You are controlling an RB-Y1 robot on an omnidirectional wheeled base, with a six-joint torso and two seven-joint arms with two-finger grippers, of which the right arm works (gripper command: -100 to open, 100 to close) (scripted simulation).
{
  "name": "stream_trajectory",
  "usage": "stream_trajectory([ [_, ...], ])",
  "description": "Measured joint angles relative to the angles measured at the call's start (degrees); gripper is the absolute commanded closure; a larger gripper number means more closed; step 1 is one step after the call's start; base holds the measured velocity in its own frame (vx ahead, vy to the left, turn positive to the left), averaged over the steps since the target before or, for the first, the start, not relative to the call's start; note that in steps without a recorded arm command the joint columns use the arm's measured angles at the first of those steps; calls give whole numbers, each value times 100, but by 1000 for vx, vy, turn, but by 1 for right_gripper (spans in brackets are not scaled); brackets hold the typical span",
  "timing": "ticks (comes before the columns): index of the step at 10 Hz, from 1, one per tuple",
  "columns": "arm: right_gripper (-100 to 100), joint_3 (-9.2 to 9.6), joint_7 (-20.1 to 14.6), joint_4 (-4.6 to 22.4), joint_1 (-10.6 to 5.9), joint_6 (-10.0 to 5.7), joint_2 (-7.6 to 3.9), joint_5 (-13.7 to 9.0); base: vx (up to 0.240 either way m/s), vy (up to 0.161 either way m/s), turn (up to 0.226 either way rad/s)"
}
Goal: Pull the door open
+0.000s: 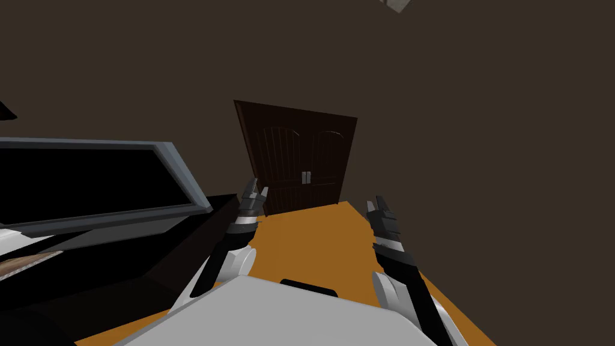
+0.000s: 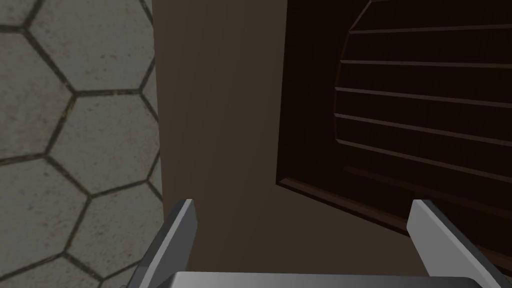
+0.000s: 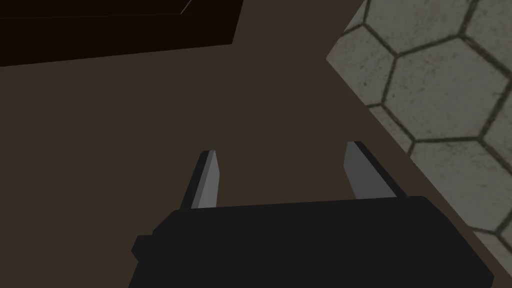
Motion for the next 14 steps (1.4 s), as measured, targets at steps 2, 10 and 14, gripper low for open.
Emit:
stream_trajectory([
  [2,-100,5,-40,174,-86,-3,-29,50,164,29,42],
  [10,-100,-43,-393,1017,-494,60,-222,279,156,20,64],
  [14,-100,-60,-577,1491,-760,138,-285,417,120,16,55],
])
